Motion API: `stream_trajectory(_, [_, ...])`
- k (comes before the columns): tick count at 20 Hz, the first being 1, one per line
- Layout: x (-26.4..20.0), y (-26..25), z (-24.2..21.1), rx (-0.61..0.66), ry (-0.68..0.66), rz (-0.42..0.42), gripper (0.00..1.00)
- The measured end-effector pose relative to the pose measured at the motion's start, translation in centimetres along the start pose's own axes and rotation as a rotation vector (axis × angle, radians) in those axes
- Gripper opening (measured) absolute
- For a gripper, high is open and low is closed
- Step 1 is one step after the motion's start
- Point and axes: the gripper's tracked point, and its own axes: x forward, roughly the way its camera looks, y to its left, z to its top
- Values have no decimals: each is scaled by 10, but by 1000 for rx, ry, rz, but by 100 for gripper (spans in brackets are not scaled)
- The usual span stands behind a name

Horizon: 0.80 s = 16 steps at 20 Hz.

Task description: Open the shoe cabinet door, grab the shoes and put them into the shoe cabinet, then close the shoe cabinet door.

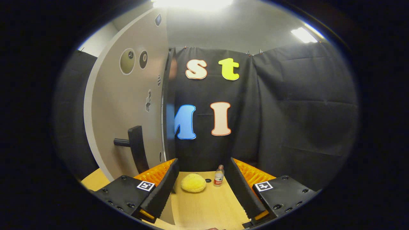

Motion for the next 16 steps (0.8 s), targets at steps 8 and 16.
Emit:
stream_trajectory(8, [-10,41,2,6,-20,45,89])
stream_trajectory(16, [-18,143,10,-38,-33,111,89])
